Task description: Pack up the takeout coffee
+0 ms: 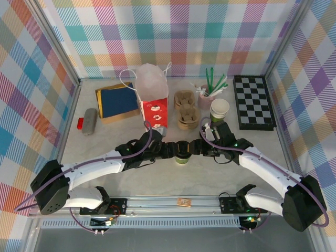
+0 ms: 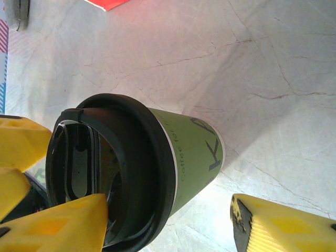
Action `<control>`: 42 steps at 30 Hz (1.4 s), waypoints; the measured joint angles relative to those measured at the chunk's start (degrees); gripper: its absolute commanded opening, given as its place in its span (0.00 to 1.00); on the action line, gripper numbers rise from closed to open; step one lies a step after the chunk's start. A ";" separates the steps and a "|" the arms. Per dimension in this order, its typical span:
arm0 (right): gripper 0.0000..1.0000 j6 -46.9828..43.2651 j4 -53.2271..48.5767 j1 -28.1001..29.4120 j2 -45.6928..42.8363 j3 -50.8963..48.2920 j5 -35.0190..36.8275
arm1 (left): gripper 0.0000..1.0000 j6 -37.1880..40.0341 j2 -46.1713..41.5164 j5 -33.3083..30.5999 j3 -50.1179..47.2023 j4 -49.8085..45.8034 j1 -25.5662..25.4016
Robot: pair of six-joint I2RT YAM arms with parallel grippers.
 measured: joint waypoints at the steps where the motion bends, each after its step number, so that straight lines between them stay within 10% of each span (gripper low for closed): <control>1: 0.63 0.00 0.00 0.00 0.00 0.00 0.00 | 0.55 0.00 0.37 0.00 0.00 0.02 -0.17; 42: 0.60 0.24 4.17 -0.63 0.57 -1.77 -0.44 | 0.42 -5.73 4.28 0.83 -9.55 21.81 -1.05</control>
